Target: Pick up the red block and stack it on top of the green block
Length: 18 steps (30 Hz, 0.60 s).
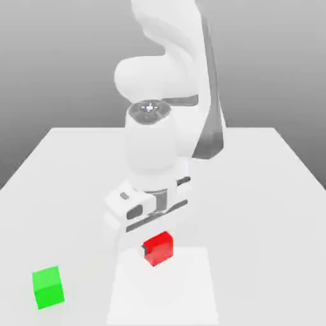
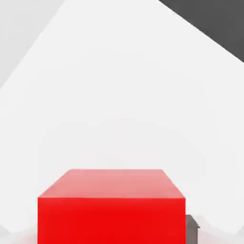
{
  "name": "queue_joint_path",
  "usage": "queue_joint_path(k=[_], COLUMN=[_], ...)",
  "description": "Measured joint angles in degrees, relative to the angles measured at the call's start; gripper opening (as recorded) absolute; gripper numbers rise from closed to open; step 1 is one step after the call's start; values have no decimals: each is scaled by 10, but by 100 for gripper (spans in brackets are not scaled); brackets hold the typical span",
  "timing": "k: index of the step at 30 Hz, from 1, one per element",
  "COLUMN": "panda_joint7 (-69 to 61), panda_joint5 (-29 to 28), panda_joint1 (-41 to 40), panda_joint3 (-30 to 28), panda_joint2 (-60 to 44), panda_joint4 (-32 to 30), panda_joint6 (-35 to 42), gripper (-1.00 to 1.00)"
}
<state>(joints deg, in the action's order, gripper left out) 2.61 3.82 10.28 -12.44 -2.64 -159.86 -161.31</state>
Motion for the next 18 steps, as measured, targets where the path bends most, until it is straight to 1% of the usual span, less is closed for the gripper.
queue_joint_path(k=[6, 11, 13, 18], panda_joint7=[26, -40, -77, -175], panda_joint5=[-44, -53, -47, -23], panda_joint1=[-6, -7, -47, -99], panda_joint3=[-3, -56, -75, -89], panda_joint2=[33, 17, 8, -18], panda_joint4=[-9, 43, 66, 125], panda_joint6=[14, 47, 62, 97], gripper=[-100, -100, -100, -100])
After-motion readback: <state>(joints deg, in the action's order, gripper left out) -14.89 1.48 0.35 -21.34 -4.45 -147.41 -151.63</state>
